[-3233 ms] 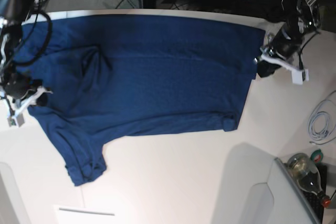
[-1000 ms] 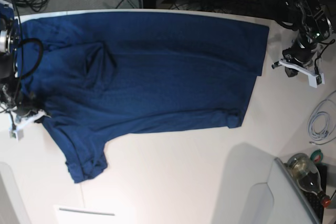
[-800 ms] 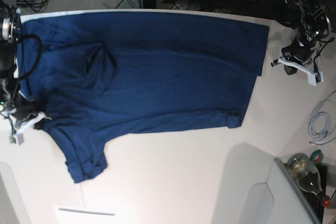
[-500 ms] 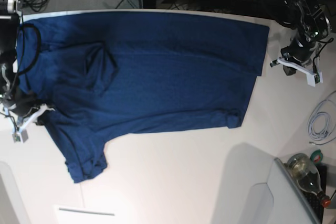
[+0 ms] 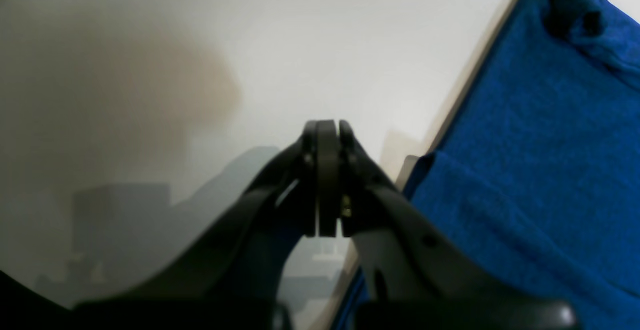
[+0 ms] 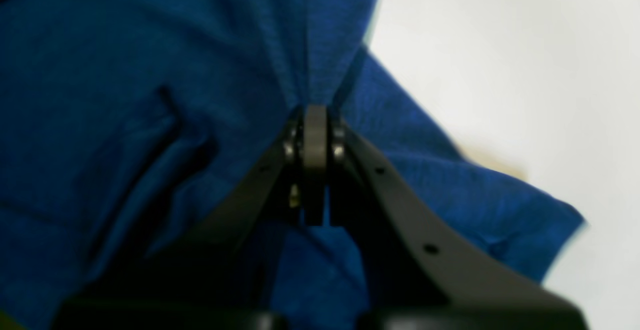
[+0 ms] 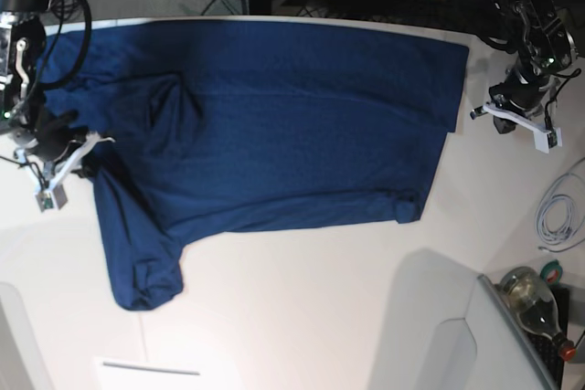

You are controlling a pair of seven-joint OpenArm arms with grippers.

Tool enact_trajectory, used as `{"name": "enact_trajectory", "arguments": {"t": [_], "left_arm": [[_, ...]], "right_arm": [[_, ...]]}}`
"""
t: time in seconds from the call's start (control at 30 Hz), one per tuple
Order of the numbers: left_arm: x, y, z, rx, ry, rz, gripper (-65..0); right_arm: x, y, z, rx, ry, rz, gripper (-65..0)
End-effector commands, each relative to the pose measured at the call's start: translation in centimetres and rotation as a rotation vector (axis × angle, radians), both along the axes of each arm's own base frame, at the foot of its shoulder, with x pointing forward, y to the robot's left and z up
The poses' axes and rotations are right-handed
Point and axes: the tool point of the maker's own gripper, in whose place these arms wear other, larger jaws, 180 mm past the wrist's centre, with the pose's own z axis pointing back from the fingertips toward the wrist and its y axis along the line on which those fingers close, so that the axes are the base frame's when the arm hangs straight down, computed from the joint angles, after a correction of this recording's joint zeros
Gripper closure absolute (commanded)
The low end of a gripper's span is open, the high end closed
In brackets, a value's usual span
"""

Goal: Layout the t-shirt on the table in an organized manner, then fold the t-shirt properly

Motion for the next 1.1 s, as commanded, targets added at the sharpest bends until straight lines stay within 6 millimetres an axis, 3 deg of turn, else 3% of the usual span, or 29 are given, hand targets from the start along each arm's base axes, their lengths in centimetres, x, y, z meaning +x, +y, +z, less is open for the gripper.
{"name": "enact_trajectory", "arguments": {"t": [0.0, 0.2, 0.3, 0.4, 0.47, 0.5, 0.57, 0.63, 0.73, 0.87, 1.07], "left_arm": [[0.8, 0.7, 1.2, 0.023, -0.04, 0.001, 0.0], [0.9, 0.7, 1.2, 0.019, -0.042, 0.0, 0.0], [0.9, 0.7, 1.2, 0.019, -0.042, 0.0, 0.0], [0.9, 0.7, 1.2, 0.019, -0.042, 0.0, 0.0], [1.0, 0.7, 1.3, 0.02, -0.044, 0.0, 0.0], [1.0, 0.7, 1.3, 0.02, -0.044, 0.0, 0.0], [1.0, 0.7, 1.3, 0.02, -0.044, 0.0, 0.0], [1.0, 0.7, 1.3, 0.02, -0.044, 0.0, 0.0], [0.8, 0.7, 1.2, 0.02, -0.041, 0.0, 0.0], [0.6, 0.9, 1.2, 0.022, -0.037, 0.006, 0.0], [0.5, 0.9, 1.2, 0.022, -0.037, 0.006, 0.0]], "right_arm": [[0.8, -0.5, 1.5, -0.017, -0.043, 0.004, 0.0], [-1.2, 0.4, 0.2, -0.006, 0.009, 0.011, -0.9], [-2.0, 0.5, -0.4, -0.016, 0.071, 0.02, -12.6], [-0.5, 0.6, 1.2, -0.027, 0.03, 0.028, -24.6], [2.4, 0.5, 3.1, -0.025, -0.036, 0.022, -28.4], [3.5, 0.3, 3.1, -0.013, -0.042, 0.01, -28.8], [6.2, -0.3, 2.9, 0.019, -0.045, -0.022, -28.8], [8.3, -0.9, 1.3, 0.074, -0.006, -0.068, -29.0], [10.3, -2.0, -0.9, 0.148, 0.038, -0.149, -29.0], [10.2, -2.4, -3.2, 0.164, 0.085, -0.176, -28.7], [9.4, -1.7, -4.2, 0.143, 0.103, -0.142, -26.1]]}}
